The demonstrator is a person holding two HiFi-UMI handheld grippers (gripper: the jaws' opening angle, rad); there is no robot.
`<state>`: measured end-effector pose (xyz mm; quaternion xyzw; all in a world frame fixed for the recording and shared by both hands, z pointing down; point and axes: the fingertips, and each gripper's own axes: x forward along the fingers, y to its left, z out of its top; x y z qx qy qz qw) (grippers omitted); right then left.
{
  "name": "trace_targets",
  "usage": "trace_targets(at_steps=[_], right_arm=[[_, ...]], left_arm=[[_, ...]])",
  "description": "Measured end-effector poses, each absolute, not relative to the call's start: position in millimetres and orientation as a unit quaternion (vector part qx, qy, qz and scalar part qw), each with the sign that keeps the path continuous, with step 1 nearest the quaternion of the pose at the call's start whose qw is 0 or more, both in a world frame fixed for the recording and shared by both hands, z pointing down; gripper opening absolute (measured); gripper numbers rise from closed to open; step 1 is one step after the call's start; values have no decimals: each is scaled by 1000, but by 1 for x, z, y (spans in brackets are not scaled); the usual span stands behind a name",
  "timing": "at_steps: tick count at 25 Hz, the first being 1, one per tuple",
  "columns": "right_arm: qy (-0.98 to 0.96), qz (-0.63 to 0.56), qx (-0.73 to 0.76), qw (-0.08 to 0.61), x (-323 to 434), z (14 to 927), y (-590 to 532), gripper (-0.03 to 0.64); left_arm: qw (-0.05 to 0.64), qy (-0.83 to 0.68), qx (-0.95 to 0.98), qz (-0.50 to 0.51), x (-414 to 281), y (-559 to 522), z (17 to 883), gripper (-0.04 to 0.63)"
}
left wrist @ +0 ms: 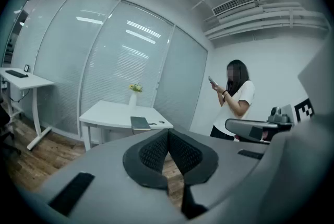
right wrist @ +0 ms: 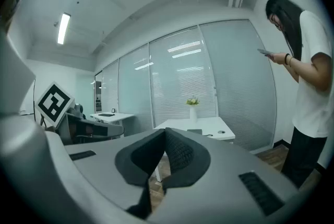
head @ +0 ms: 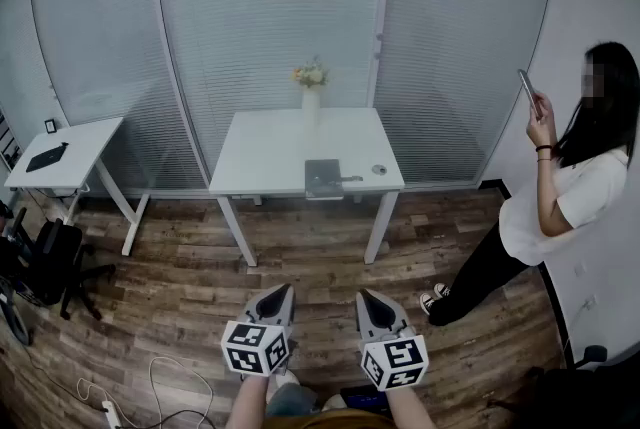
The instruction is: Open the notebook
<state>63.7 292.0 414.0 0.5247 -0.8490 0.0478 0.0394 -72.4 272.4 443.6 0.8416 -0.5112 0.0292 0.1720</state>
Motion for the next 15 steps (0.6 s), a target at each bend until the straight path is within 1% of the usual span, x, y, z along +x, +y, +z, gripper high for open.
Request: trace_targets(at_steps=[8, 14, 15], right_arm=[[-843, 44, 534, 55, 71, 418, 295, 11], [-842, 59, 531, 71, 80, 428, 294, 12], [-842, 60, 530, 77, 82, 431, 294, 27]], left_arm=[[159, -523, 837, 33, -75, 272, 438, 25], [169, -526, 833, 34, -70, 269, 445, 26], [173, -525, 833, 33, -68, 269, 446, 28]])
